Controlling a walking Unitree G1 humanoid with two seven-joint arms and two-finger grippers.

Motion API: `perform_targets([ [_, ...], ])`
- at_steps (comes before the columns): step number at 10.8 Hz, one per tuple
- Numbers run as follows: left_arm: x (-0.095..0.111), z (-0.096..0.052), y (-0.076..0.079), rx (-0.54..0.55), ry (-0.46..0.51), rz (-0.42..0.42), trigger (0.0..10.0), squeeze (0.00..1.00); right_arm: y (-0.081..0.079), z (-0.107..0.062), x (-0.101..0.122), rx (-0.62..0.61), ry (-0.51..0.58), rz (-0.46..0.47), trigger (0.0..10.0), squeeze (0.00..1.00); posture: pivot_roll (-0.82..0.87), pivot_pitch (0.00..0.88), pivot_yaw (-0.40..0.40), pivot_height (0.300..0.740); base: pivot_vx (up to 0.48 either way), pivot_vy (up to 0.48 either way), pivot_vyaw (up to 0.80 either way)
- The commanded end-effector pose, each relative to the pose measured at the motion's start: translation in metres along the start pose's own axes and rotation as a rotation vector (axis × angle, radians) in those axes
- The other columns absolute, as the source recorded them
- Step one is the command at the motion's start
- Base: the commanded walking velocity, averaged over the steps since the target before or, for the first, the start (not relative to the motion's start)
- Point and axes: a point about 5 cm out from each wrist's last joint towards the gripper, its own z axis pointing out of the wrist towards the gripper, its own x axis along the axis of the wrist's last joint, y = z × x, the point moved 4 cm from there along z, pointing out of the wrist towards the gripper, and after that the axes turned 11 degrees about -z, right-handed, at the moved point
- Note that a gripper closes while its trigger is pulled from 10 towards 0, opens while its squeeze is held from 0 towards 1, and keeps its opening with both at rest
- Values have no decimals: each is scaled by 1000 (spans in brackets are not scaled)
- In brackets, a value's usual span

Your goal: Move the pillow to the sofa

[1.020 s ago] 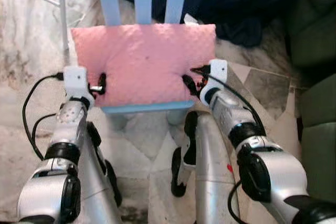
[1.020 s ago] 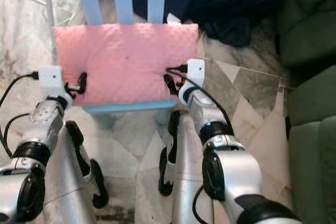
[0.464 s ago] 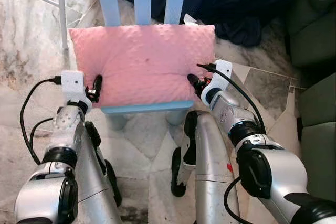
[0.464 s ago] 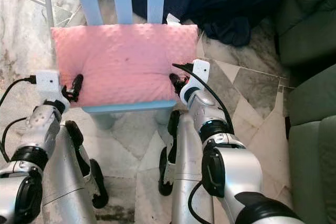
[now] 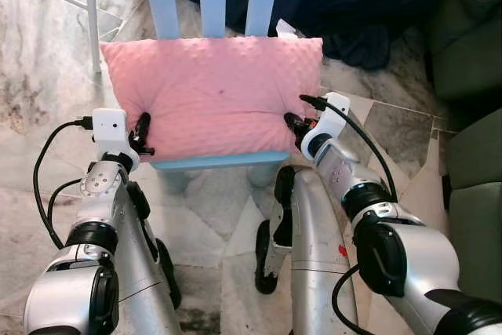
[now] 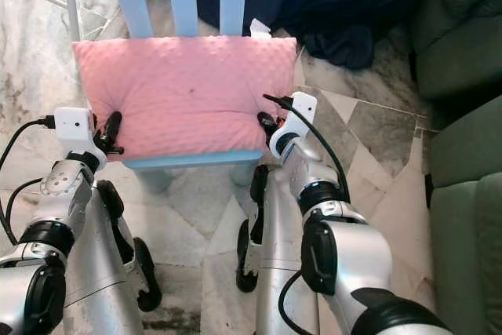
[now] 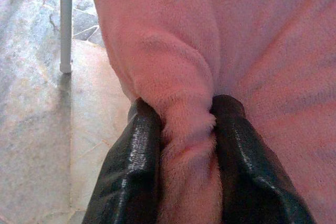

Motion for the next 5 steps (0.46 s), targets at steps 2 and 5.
perform_targets([
  [2,-37,-12,0,15,-136,-22,0,0,-8,-4,-34,38,-84,-9,0,0,3,442,-166,476,0,0,0],
  [5,-36,-8,12,-80,-166,86,0,0,-21,-2,-17,58,40,-275,0,0,0,359,-163,476,0,0,0],
])
